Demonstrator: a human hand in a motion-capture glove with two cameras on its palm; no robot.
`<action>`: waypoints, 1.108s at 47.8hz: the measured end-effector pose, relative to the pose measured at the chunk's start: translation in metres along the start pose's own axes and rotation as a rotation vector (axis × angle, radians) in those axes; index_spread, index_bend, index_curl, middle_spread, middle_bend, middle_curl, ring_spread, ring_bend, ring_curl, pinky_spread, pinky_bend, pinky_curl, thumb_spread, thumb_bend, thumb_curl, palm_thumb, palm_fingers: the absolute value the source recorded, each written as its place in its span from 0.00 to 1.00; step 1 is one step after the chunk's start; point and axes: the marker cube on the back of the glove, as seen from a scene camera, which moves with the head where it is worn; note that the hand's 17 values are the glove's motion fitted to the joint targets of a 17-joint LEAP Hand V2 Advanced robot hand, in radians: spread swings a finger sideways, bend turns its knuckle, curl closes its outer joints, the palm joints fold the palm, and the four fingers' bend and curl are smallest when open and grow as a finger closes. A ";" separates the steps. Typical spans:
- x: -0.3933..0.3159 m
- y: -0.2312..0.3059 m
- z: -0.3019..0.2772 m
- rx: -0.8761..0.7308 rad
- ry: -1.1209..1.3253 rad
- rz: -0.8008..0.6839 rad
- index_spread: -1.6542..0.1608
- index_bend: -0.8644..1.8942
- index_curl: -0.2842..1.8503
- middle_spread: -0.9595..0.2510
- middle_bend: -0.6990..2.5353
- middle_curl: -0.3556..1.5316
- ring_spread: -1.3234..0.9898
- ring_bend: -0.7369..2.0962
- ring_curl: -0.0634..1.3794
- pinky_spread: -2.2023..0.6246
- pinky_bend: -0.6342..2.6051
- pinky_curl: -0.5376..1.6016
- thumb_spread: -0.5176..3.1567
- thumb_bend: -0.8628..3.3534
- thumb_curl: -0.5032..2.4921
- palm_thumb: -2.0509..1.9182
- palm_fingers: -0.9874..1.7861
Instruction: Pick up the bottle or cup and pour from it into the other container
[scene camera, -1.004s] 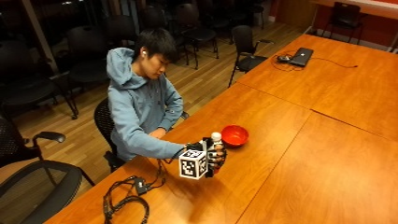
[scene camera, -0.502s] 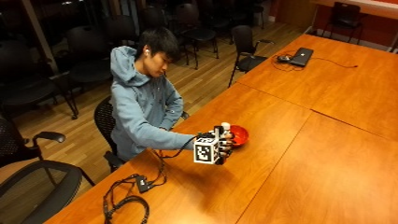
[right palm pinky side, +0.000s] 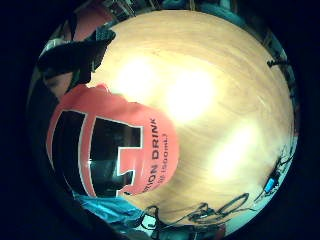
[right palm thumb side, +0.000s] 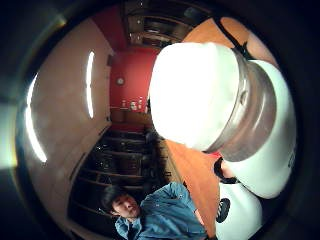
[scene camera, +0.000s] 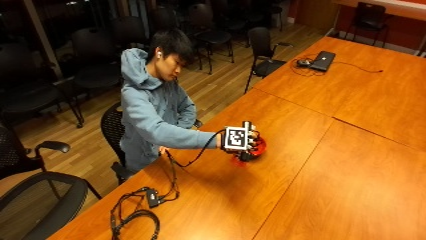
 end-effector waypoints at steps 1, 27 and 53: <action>-0.005 -0.004 0.002 0.010 0.003 0.004 0.82 0.35 0.27 0.77 0.28 0.45 0.52 0.40 0.34 0.77 0.30 0.40 0.24 0.20 0.40 0.79 0.72; -0.036 -0.058 0.042 -0.055 1.338 0.110 0.83 0.35 0.27 0.77 0.28 0.45 0.52 0.40 0.34 0.76 0.30 0.40 0.24 0.20 0.40 0.79 0.73; -0.062 -0.070 0.158 -0.220 1.719 -0.111 0.82 0.35 0.26 0.76 0.28 0.45 0.51 0.40 0.35 0.76 0.30 0.41 0.25 0.20 0.40 0.78 0.73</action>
